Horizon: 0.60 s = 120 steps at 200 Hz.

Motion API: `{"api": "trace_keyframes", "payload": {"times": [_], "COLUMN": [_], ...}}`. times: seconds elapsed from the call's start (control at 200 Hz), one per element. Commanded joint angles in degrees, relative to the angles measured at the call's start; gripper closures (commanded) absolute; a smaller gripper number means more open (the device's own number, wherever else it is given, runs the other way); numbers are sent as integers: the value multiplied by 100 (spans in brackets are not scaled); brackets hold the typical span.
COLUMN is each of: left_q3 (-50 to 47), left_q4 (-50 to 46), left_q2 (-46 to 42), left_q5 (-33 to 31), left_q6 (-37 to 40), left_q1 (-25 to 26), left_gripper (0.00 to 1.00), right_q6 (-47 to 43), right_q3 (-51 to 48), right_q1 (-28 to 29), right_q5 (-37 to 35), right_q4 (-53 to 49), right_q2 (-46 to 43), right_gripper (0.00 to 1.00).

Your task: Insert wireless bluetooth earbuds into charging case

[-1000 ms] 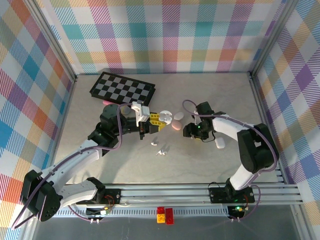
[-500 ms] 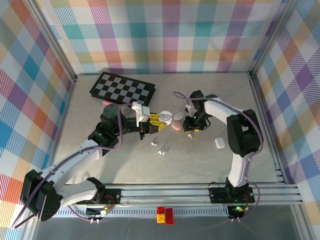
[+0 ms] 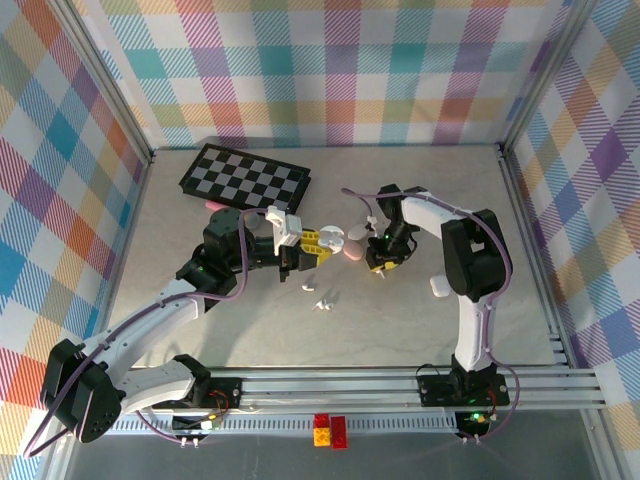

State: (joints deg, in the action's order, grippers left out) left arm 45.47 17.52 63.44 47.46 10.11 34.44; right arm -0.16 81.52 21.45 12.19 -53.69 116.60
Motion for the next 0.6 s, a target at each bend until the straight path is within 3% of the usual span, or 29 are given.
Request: {"api": "trace_keyframes", "payload": {"times": [0.0, 0.305, 0.595], "left_q3": [163, 168, 165], "left_q4": [23, 60, -3], "left_q2": [11, 56, 18], "left_q5": [162, 208, 211], "left_q6": [114, 89, 89], "left_q1": [36, 35, 31], "left_gripper": [100, 100, 100], "right_q6": [-147, -30, 614], "right_q3": [44, -91, -61], "right_q1": [52, 61, 61], "right_q5": [12, 9, -166], "right_q4": [-365, -218, 67], "right_q2": [44, -3, 280], "right_gripper": [66, 70, 73]}}
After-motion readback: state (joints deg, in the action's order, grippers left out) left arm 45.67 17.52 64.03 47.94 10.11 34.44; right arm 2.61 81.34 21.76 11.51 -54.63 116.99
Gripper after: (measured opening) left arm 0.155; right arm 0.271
